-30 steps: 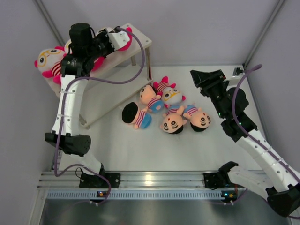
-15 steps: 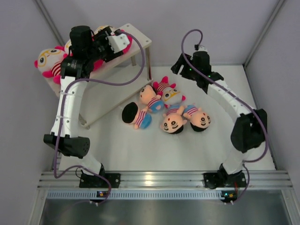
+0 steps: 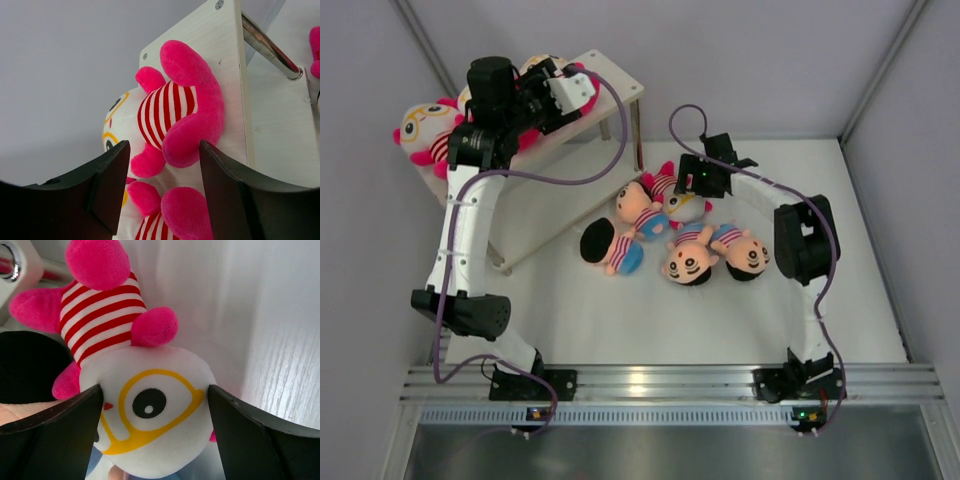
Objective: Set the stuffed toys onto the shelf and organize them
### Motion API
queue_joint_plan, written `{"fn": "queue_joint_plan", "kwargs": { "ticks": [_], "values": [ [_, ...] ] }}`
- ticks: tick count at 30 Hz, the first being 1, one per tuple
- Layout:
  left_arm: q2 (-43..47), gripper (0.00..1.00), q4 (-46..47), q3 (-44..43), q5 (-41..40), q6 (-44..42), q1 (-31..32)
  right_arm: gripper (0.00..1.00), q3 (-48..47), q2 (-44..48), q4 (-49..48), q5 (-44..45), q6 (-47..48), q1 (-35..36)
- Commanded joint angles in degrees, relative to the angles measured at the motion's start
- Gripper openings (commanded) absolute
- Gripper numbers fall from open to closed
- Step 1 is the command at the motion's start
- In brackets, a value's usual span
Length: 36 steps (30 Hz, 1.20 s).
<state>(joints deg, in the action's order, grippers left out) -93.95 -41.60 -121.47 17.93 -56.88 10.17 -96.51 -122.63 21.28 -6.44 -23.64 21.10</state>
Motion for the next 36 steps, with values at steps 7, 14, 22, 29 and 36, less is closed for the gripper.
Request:
{"fn": "queue_joint_plan", "kwargs": {
  "ticks": [7, 14, 22, 29, 36],
  "values": [
    [2.7, 0.73, 0.8, -2.0, 1.8, 5.8, -0.2, 0.54, -4.2, -1.5, 1.2, -2.4, 2.9, 0.3],
    [4.7, 0.77, 0.3, -2.9, 2.6, 11.3, 0.3, 0.00, 1.1, 4.1, -2.0, -3.3, 3.3, -0.2],
    [7.3, 0.77, -6.6, -4.7, 8.4, 9.8, 1.1, 0.00, 5.5, 22.7, -4.4, -0.8, 10.3, -3.3],
    [10.6, 0.75, -30.3, 2.3, 13.2, -13.9, 7.4, 0.00, 15.5, 42.6, -4.0, -13.0, 36.1, -0.2],
    [12.6, 0.81, -34.3, 5.8, 15.3, -25.3, 12.0, 0.00, 16.0, 47.7, 14.2, -21.4, 47.6, 6.2]
  ]
}}
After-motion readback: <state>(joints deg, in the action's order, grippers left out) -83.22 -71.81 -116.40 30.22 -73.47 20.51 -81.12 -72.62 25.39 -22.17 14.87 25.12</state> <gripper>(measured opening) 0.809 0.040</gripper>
